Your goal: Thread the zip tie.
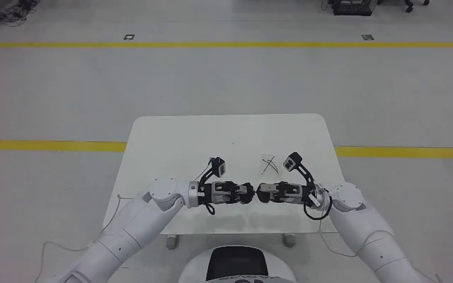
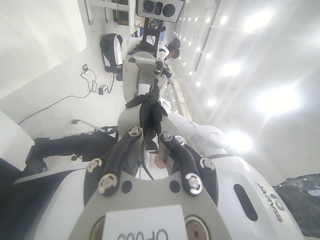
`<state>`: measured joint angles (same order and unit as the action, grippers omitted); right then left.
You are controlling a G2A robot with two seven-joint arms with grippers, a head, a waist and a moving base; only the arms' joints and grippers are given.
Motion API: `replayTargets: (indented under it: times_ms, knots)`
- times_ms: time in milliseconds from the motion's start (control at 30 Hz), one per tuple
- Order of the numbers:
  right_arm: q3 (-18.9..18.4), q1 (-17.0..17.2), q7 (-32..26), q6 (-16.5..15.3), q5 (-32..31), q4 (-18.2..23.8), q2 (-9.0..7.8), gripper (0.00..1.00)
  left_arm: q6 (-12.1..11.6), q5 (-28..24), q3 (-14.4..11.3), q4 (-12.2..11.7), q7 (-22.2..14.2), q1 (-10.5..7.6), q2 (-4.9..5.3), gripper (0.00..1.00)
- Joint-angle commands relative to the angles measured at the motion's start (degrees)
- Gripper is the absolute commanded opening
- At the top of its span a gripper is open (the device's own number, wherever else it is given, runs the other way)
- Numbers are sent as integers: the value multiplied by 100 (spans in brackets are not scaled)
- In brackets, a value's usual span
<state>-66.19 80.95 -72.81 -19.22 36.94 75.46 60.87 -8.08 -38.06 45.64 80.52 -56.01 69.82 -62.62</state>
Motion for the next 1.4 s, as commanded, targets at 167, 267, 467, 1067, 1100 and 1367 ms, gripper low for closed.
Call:
replayTargets:
  times_ms: [167,267,467,1067,1100,1367]
  knots:
    - [-214,123,-80,-26,31,91,-57,100,-218,193,53,-22,5,-11,26,0]
    - [-214,123,-80,-26,31,91,-57,100,-234,190,65,-29,0,-12,28,0]
    - [-214,123,-80,-26,31,91,-57,100,-228,227,48,1,96,4,24,0]
    - [-214,123,-80,-26,31,91,-57,100,-994,-153,1336,95,-128,679,398,0]
    - [-214,123,-80,-26,31,91,-57,100,-1017,-209,1407,103,-148,727,415,0]
    - [-445,-32,284,135,-652,307,-128,100,-1021,-295,1658,199,-269,907,489,0]
